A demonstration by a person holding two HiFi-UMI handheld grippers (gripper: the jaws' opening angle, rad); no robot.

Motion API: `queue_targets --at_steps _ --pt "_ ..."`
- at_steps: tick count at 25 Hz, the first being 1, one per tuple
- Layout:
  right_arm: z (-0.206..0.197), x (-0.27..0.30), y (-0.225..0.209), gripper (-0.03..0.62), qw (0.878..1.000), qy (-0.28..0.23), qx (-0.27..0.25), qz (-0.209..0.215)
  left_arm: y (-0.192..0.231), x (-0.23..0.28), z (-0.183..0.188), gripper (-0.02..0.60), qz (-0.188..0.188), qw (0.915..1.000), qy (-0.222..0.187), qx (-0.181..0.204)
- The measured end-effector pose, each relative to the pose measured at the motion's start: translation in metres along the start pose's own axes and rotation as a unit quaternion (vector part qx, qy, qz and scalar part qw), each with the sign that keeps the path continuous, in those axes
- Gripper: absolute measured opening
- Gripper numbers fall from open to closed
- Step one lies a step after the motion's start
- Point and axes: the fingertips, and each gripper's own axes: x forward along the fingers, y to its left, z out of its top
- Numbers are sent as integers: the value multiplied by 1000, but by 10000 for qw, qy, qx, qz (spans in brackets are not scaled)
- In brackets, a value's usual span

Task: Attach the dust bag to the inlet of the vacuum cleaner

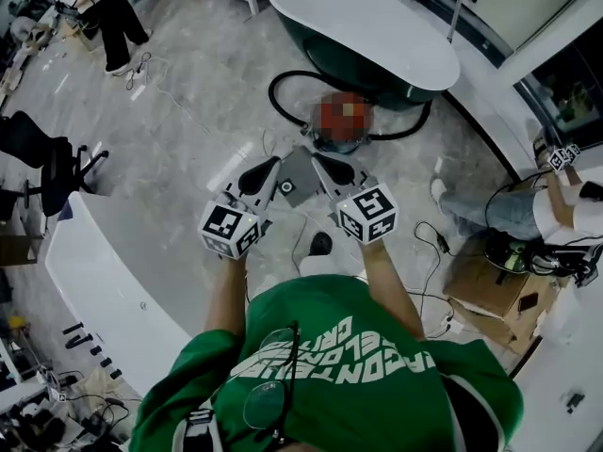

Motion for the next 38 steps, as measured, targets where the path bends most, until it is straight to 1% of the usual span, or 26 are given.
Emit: queue_targets --at_steps 5,11,13,20,32,38 --pt "0 4 -17 8 10000 33 62 -16 5 13 3 3 66 10000 -23 -48" --pt "-4 14 -16 8 9999 140 89 -8 20 14 0 3 59 9999 -26 -144" --pt "-6 19 -17 8 9998 190 88 -60 27 17 -1 3 6 9998 -27 -189" --pt "-2 44 -23 8 9987 298 81 -418 62 28 -4 3 -337 9990 -51 -305" --pt "24 119 -18 8 9948 341 3 -959 144 39 12 3 -992 9943 -169 -360" --pt "28 137 -21 8 9912 391 4 -1264 164 46 13 3 -1332 9901 -183 -392"
